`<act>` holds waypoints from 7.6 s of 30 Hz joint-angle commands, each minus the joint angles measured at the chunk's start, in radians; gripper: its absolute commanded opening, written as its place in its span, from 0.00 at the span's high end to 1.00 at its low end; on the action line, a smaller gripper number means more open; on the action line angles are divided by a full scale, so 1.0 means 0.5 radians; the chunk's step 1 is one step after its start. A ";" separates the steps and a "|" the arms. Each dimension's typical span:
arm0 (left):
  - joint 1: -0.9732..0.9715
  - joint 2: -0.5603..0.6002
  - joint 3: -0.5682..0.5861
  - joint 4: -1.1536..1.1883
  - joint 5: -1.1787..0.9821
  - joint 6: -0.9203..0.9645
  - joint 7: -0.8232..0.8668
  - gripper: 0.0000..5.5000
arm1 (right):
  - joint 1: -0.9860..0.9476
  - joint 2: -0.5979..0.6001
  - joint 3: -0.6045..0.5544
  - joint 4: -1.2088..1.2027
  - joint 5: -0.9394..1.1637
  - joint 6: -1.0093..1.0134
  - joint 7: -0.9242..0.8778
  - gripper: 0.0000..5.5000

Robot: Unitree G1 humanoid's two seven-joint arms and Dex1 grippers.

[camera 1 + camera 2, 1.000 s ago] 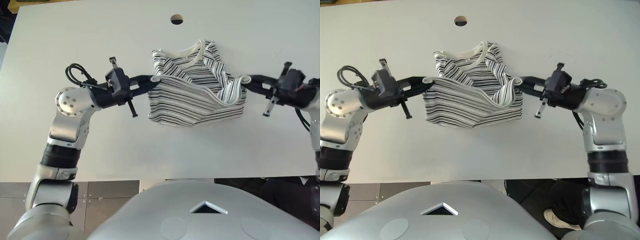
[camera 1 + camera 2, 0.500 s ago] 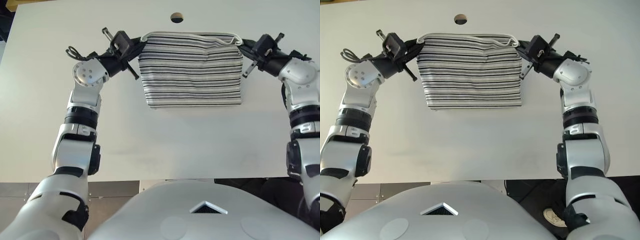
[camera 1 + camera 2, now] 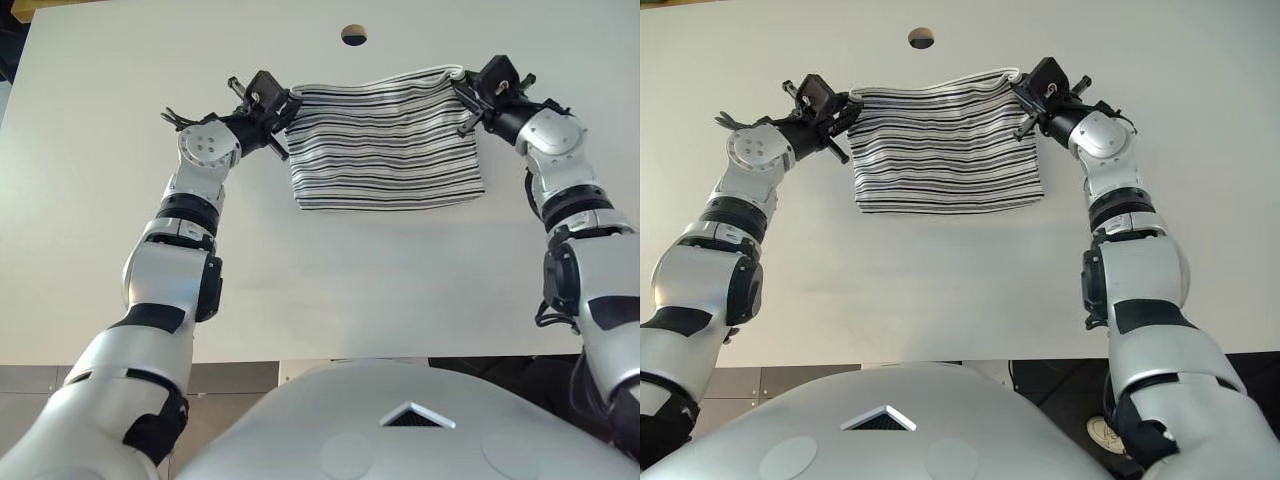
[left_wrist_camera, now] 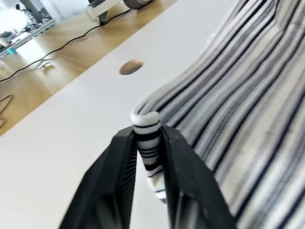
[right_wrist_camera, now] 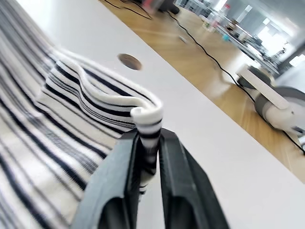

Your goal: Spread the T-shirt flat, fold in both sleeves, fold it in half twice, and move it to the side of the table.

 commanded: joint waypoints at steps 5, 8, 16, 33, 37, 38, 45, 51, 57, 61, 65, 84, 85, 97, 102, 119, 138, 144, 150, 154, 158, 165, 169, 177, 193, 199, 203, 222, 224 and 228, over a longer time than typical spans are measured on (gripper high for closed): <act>-0.115 0.049 0.029 0.102 0.135 0.018 0.310 0.75 | -0.085 -0.026 0.076 0.028 -0.204 0.001 -0.383 0.77; -0.057 0.063 0.036 0.002 0.111 -0.167 0.162 0.75 | -0.077 -0.063 0.137 -0.019 -0.299 -0.123 -0.454 0.77; 0.449 0.299 -0.273 -0.832 0.435 -0.889 -0.202 0.75 | -0.032 -0.128 0.484 -0.160 -0.656 -0.502 -0.391 0.77; 0.275 0.570 -1.158 -1.165 2.479 -0.793 0.907 0.75 | 0.273 -0.440 0.893 -0.586 -0.572 -0.694 0.885 0.77; 0.111 0.544 -1.380 -0.925 2.654 -0.684 1.198 0.75 | 0.589 -0.593 0.935 -1.393 -0.126 -0.391 1.378 0.77; 0.088 0.540 -1.422 -0.893 2.670 -0.665 1.253 0.75 | 0.667 -0.609 0.949 -1.604 -0.033 -0.294 1.443 0.77; -0.001 0.511 -1.590 -0.848 2.606 -0.676 1.475 0.75 | 0.838 -0.531 0.847 -2.123 0.240 0.012 1.467 0.77; -0.072 0.726 -1.392 -0.839 2.322 -0.708 1.519 0.75 | 0.937 -0.671 0.500 -2.343 0.614 0.205 1.464 0.77; 0.288 0.972 -1.035 -0.996 1.149 -1.132 0.967 0.69 | 1.188 -0.901 0.057 -2.383 1.022 0.386 1.545 0.76; 0.799 1.275 -1.123 -1.498 0.216 -1.032 0.309 0.57 | 1.502 -1.134 -0.046 -2.246 0.900 0.229 1.672 0.64; 1.056 1.327 -1.077 -1.724 0.075 -0.872 0.015 0.44 | 1.653 -1.252 -0.051 -2.145 0.711 0.045 1.693 0.49; 1.235 0.797 -0.964 -1.896 0.587 -0.823 -0.028 0.41 | 1.265 -0.977 0.504 -1.496 -0.898 -1.295 0.482 0.48; 1.228 0.778 -0.961 -1.882 0.594 -0.827 -0.028 0.41 | 1.254 -0.972 0.530 -1.494 -0.913 -1.293 0.459 0.48; 1.138 0.650 -0.942 -1.704 0.677 -0.918 -0.049 0.70 | 1.160 -0.973 0.728 -1.455 -0.917 -1.247 0.300 0.75; 1.115 0.640 -0.918 -1.673 0.660 -0.926 -0.051 0.82 | 1.142 -0.986 0.755 -1.452 -0.905 -1.234 0.260 0.93; 1.311 0.981 -0.924 -2.421 -0.516 -0.091 -0.948 0.98 | 1.411 -1.231 0.877 -2.032 0.543 -0.640 0.924 0.96; 1.552 1.005 -0.554 -3.098 -1.120 0.895 -1.249 0.98 | 1.692 -1.306 0.365 -2.836 1.261 0.358 1.550 0.96; 1.356 0.726 -0.389 -2.733 -1.035 0.849 -1.141 0.98 | 1.565 -1.077 0.258 -2.721 1.157 0.474 1.415 0.96; 1.196 0.519 -0.342 -2.363 -0.832 0.772 -1.046 0.98 | 1.448 -0.870 0.192 -2.486 0.951 0.427 1.279 0.96; 1.068 0.392 -0.333 -2.087 -0.700 0.725 -0.982 0.98 | 1.347 -0.723 0.199 -2.237 0.779 0.338 1.180 0.96; 0.964 0.310 -0.329 -1.801 -0.553 0.589 -0.938 0.98 | 1.251 -0.599 0.189 -1.989 0.668 0.246 1.112 0.96; 0.887 0.234 -0.268 -1.567 -0.444 0.521 -0.854 0.79 | 1.115 -0.390 0.077 -1.744 0.705 0.356 0.950 0.75; 0.861 0.171 -0.103 -1.650 -0.560 0.748 -0.717 0.69 | 1.058 -0.217 -0.048 -1.709 0.869 0.695 0.811 0.71; 0.614 0.094 0.269 -1.358 -0.763 1.534 -0.282 0.66 | 0.967 -0.043 -0.196 -1.722 0.806 0.920 0.397 0.71; 1.026 -0.248 0.417 -1.816 -0.925 0.472 -0.462 0.66 | 0.960 -0.066 0.469 -1.435 -0.886 -0.591 -0.172 0.71; 1.013 -0.297 0.457 -1.818 -0.984 0.467 -0.453 0.66 | 0.703 -0.219 0.798 -0.876 -1.406 -0.095 -0.435 0.71; 0.951 -0.346 0.492 -1.744 -1.003 0.422 -0.408 0.66 | 0.500 -0.623 0.702 -0.402 -1.245 -0.035 -0.277 0.71; 0.621 -0.550 0.604 -1.400 -0.955 0.094 -0.201 0.66 | 0.101 -1.048 0.131 -0.289 -0.591 -0.125 -0.717 0.71; 0.561 -0.557 0.618 -1.383 -0.965 0.116 -0.166 0.66 | 0.094 -1.029 0.106 -0.484 -0.587 -0.130 -0.774 0.71; 0.330 -0.590 0.603 -1.193 -0.806 0.007 0.054 0.66 | 0.084 -0.700 0.076 -0.678 -0.462 -0.141 -0.838 0.71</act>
